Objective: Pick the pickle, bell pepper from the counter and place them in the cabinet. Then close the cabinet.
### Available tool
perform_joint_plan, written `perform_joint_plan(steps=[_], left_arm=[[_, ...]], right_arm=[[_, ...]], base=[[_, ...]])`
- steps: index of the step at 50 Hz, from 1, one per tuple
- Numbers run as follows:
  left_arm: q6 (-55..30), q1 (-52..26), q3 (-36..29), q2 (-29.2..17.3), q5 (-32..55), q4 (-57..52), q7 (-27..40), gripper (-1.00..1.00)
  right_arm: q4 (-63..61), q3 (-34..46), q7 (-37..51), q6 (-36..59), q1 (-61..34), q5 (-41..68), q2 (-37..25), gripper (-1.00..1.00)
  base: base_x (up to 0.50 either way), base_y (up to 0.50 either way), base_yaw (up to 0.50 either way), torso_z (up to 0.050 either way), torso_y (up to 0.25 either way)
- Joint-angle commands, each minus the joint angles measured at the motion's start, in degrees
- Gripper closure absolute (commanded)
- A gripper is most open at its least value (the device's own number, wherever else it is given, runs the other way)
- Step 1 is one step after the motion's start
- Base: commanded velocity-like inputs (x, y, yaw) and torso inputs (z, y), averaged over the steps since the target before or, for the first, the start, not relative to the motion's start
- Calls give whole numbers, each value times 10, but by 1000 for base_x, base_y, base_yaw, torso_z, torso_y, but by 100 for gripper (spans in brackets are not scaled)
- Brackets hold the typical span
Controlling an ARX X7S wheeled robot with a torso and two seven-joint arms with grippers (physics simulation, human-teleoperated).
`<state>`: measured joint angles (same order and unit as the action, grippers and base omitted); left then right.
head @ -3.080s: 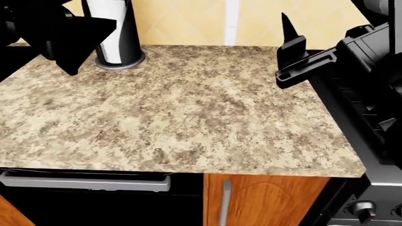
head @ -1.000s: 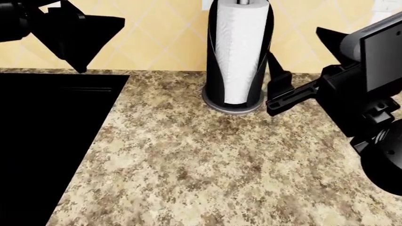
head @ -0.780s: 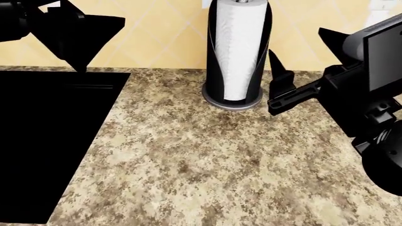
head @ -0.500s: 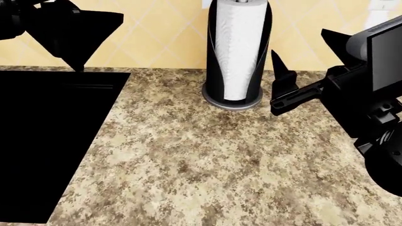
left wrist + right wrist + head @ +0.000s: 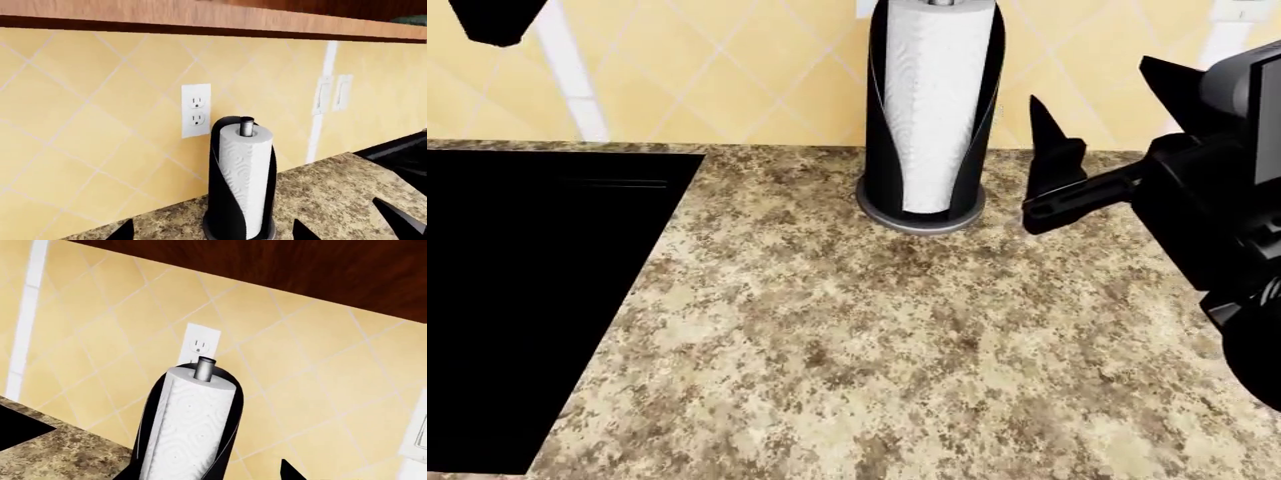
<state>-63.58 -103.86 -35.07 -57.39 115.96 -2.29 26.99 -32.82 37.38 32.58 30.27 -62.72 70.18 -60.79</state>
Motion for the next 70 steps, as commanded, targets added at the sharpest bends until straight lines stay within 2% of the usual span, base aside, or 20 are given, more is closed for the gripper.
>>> perform_joint_plan(steps=[1, 24, 31, 45, 64, 70], left_arm=[[64, 11, 19, -20, 81, 11, 90, -100], [193, 37, 39, -46, 133, 24, 237, -100], [241, 37, 57, -57, 120, 16, 272, -100], [289, 49, 72, -76, 87, 16, 297, -100], [310, -48, 94, -56, -2, 51, 297, -100], [310, -70, 97, -49, -24, 54, 279, -100]], right_arm=[[-1, -8, 10, -1, -1, 10, -5, -100], [0, -19, 13, -6, -4, 15, -12, -100], [0, -22, 13, -8, -4, 17, -14, -100], [-2, -27, 15, -9, -5, 19, -16, -100], [-1, -29, 14, -7, -8, 19, -15, -100], [-1, -29, 15, -5, -10, 21, -14, -100]], base=[[0, 0, 0, 0, 0], [0, 0, 0, 0, 0], [0, 0, 0, 0, 0], [0, 0, 0, 0, 0], [0, 0, 0, 0, 0], [0, 0, 0, 0, 0]])
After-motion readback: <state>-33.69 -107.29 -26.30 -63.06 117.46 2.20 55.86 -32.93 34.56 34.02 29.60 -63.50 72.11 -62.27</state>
